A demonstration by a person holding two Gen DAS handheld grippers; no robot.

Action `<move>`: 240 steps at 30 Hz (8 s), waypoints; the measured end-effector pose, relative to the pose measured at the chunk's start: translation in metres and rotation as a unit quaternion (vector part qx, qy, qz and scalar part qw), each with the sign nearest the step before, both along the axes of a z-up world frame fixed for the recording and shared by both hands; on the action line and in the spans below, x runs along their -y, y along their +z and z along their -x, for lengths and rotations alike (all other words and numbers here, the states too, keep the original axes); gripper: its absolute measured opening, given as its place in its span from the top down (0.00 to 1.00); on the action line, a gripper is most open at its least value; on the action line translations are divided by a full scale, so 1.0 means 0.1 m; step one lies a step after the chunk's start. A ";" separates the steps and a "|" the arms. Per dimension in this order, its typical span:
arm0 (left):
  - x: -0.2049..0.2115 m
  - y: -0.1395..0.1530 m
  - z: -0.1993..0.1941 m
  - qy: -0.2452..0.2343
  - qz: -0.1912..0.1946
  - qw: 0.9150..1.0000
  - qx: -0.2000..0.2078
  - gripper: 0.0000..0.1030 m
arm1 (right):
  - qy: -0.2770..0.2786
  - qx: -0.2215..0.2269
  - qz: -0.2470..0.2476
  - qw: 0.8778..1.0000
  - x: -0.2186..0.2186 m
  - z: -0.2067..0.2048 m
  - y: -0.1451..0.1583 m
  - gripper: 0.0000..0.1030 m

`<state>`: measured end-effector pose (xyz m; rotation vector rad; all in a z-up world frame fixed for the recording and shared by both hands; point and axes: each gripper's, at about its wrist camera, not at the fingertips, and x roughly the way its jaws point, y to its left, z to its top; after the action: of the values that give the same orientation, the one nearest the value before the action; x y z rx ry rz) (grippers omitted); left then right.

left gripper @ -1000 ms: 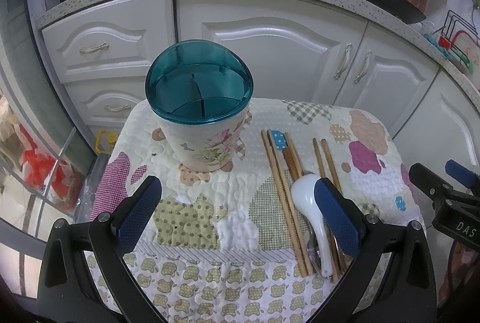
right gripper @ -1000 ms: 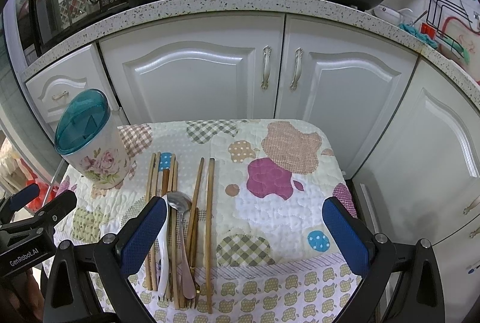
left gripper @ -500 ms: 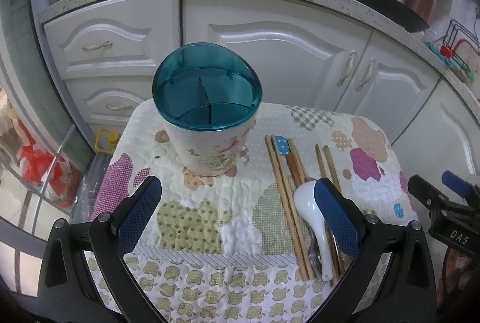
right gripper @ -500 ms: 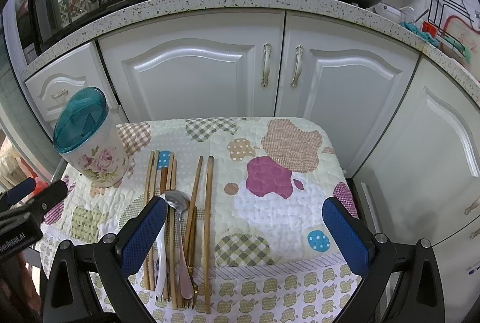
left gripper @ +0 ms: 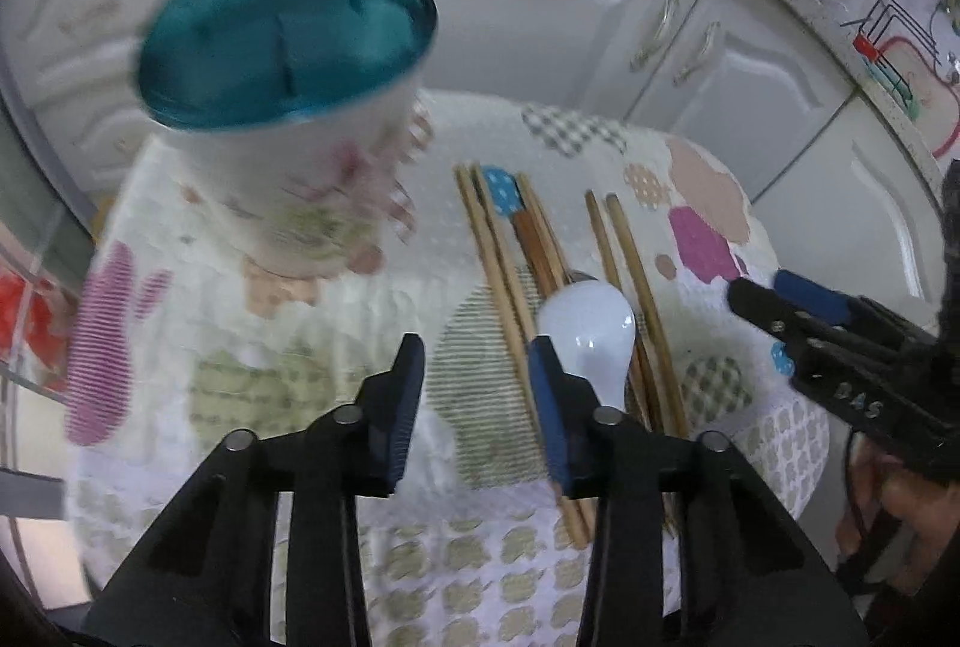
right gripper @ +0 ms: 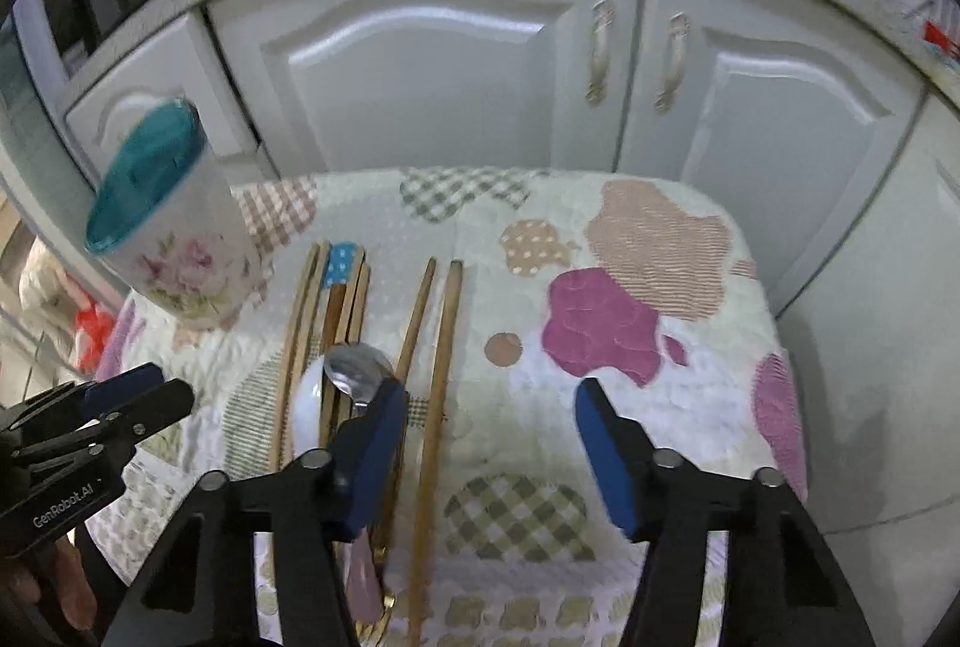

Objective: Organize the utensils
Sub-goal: 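Grasp a wooden chopstick with the left tool while the right tool grasps another chopstick, then lift both chopsticks and carry them above the ceramic holder with both tools, then lower both chopsticks into the holder and open both tools, then move both tools back toward the remaining utensils, then grasp the white ceramic spoon with the left tool while the right tool grasps a chopstick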

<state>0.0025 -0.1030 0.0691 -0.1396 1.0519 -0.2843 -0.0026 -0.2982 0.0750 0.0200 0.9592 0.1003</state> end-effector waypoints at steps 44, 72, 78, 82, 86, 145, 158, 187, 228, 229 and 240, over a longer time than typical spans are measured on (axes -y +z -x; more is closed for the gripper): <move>-0.10 -0.45 0.03 -0.050 0.019 0.994 -0.093 0.96 | 0.039 -0.105 -0.079 0.991 0.17 0.05 -0.57 0.92; -0.42 0.24 -0.10 -0.040 0.079 0.996 0.004 0.96 | 0.060 -0.039 -0.142 0.987 0.27 -0.05 0.10 0.92; -0.78 0.67 0.21 -0.030 0.108 0.993 0.047 0.96 | 0.092 0.019 -0.151 0.984 0.24 0.22 0.64 0.92; -1.04 1.02 0.37 -0.015 0.122 0.989 0.083 0.96 | 0.113 0.052 -0.157 0.980 0.20 0.35 0.99 0.93; -1.24 1.50 0.42 -0.001 0.122 0.982 0.142 0.96 | 0.135 0.094 -0.179 0.970 0.13 0.34 1.44 0.93; -0.92 0.91 -0.03 0.097 -0.013 0.981 0.166 0.18 | 0.014 0.048 -0.062 0.997 -0.34 -0.14 0.64 0.16; -0.54 0.78 0.35 0.058 -0.007 0.986 0.155 0.18 | -0.052 0.056 -0.044 0.996 0.24 0.43 0.58 0.16; 0.10 -0.06 0.33 -0.065 0.023 0.997 0.045 0.19 | -0.044 -0.036 -0.069 0.996 0.38 0.34 -0.22 0.16; -0.86 -0.46 -0.08 0.040 0.118 0.991 -0.050 0.64 | 0.030 -0.087 -0.119 0.989 -0.06 -0.68 -0.51 0.62; -0.87 -0.47 -0.11 0.042 0.116 0.991 -0.052 0.64 | 0.032 -0.088 -0.112 0.989 -0.12 -0.75 -0.51 0.65; -0.68 -0.54 -0.19 -0.004 0.091 0.994 -0.055 0.91 | 0.023 -0.100 -0.116 0.988 -0.07 -0.91 -0.59 0.93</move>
<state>0.0211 -0.0351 0.0153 -0.3181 1.1353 -0.3830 0.0884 -0.2911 0.0158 0.2262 1.1437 0.2559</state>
